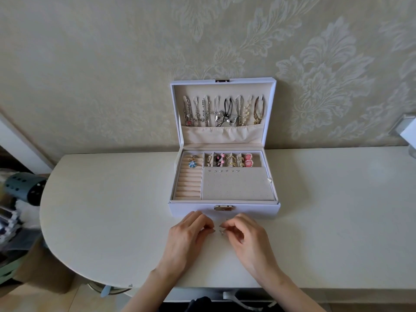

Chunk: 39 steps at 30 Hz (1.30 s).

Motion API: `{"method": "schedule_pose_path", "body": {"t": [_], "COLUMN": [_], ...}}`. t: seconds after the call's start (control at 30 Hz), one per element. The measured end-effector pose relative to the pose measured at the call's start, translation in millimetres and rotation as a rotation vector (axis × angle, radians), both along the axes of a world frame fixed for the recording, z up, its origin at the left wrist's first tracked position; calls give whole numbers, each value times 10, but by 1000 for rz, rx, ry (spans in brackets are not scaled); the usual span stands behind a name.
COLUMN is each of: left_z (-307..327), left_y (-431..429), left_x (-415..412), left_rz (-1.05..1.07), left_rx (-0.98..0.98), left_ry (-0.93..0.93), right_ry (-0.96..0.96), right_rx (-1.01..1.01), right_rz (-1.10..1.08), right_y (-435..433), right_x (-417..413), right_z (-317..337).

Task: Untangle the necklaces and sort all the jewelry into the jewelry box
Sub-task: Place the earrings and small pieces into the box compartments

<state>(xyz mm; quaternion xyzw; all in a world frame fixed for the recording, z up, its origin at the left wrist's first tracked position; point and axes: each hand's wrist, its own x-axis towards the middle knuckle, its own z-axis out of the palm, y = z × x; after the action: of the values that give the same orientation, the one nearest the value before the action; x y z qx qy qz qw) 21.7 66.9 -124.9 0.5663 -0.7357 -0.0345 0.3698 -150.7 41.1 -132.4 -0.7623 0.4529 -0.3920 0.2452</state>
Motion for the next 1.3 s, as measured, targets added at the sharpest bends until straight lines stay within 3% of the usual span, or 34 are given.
{"method": "schedule_pose_path", "body": {"t": [0.2, 0.4, 0.83, 0.97, 1.3], "left_z": [62, 442, 700, 703, 710], "left_y": [9, -231, -1024, -975, -940], "left_x": [28, 5, 17, 23, -16], "left_rz": [-15, -1, 89, 63, 42], "left_rx": [26, -72, 177, 175, 105], "left_ry": [136, 267, 373, 442, 355], "right_ry": [-52, -133, -128, -213, -288], "right_rx": [-60, -226, 264, 284, 255], "right_rz": [5, 55, 70, 106, 58], "right_y": [35, -150, -1092, -1042, -991], "right_x": [-35, -78, 71, 28, 38], "right_z": [72, 615, 844, 822, 824]}}
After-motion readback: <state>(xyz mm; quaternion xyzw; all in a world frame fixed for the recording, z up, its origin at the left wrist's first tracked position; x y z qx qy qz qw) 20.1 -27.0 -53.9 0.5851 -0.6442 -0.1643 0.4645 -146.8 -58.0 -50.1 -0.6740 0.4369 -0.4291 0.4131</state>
